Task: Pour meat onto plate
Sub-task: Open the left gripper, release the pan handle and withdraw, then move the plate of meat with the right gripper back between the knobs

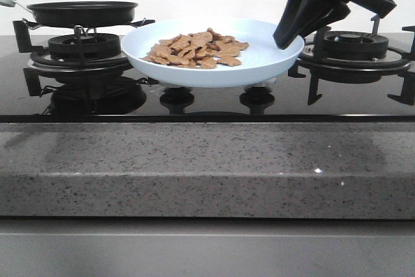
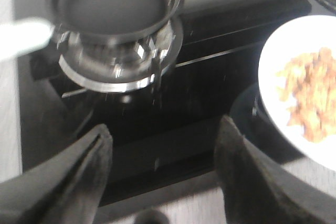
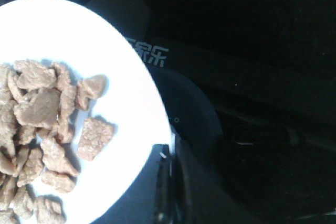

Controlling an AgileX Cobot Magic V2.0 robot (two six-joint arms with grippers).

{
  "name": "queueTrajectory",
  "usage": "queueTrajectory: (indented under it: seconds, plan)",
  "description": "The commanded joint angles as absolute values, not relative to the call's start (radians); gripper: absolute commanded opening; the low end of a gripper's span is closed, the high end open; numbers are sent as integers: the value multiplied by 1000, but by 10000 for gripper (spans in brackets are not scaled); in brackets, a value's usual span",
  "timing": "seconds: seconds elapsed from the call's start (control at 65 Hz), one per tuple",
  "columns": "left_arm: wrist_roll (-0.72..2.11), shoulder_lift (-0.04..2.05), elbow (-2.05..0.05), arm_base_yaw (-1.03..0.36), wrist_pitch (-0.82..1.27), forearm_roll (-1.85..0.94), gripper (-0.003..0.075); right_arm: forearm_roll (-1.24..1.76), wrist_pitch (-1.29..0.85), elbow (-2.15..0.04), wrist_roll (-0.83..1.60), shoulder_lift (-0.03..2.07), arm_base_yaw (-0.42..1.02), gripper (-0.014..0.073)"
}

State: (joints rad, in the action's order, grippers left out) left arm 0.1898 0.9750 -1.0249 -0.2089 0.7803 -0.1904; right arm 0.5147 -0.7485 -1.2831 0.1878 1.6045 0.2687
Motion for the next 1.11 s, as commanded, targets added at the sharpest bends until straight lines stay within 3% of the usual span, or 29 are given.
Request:
queueTrajectory:
  seconds: [0.0,0.369,1.092]
  plan:
    - [167,875,-975,-217,685,-191,419,552,-711,-1309,194,1553,268,-68]
    - [167,686,-824,-217,684,-177,419,552,-712,-1309,194,1553,268,-68]
    - [167,680,-824,-217,705,-177,419,541,-671,-1334,194,1555,256,-68]
